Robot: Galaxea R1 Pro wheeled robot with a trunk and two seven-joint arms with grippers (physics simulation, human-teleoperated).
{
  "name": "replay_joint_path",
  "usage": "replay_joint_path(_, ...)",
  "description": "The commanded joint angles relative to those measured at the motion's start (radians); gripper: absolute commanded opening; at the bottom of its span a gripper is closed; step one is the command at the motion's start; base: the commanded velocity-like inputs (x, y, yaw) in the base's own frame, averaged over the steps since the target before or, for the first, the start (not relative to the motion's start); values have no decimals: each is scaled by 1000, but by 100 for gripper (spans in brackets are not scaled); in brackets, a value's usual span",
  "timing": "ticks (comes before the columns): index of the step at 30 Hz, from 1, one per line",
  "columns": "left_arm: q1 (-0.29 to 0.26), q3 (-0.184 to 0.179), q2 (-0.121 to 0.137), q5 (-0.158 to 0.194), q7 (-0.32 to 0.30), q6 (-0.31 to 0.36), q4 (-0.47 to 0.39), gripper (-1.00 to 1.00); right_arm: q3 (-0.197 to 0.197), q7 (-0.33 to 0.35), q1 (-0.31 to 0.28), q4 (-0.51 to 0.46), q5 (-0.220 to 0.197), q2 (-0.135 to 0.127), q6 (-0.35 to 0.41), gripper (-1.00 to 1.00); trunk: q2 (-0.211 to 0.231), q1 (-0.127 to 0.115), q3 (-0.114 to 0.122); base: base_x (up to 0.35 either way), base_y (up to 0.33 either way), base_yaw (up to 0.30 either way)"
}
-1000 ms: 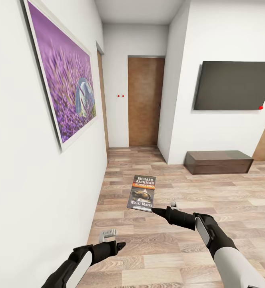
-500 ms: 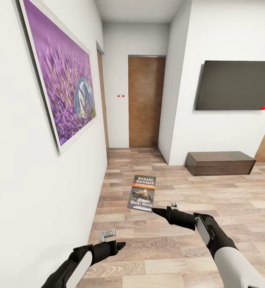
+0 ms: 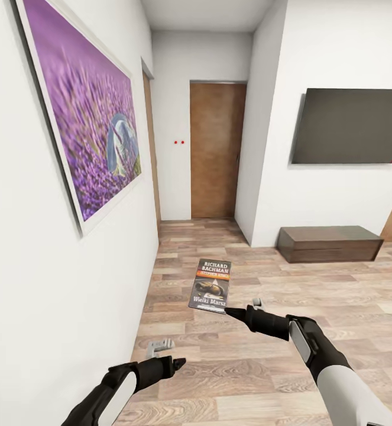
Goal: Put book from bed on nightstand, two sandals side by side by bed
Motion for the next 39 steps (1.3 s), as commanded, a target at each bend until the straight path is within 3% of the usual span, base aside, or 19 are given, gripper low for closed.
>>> replay_joint_path(1, -1, -2, 1, -3, 0, 3, 0, 100, -2, 1, -1, 0, -4, 0, 6, -100, -2, 1, -1, 302, 69, 0)
replay_joint_path(9, -1, 1, -1, -70, 0, 2, 4, 100, -2, 2, -1, 0, -4, 0, 6, -100, -2, 1, -1, 324, 77, 0)
replay_joint_path(16, -1, 3, -2, -95, 0, 2, 5, 100, -2, 3, -1, 0, -4, 0, 6, -100, -2, 1, -1, 342, 84, 0)
replay_joint_path(29, -1, 3, -4, -106, 0, 2, 5, 100, -1, 3, -1, 0, -4, 0, 6, -100, -2, 1, -1, 348, 74, 0)
replay_joint_path(39, -1, 3, -4, -107, 0, 2, 6, 100, 0, 3, -1, 0, -4, 0, 6, -100, -2, 1, -1, 323, -72, 0)
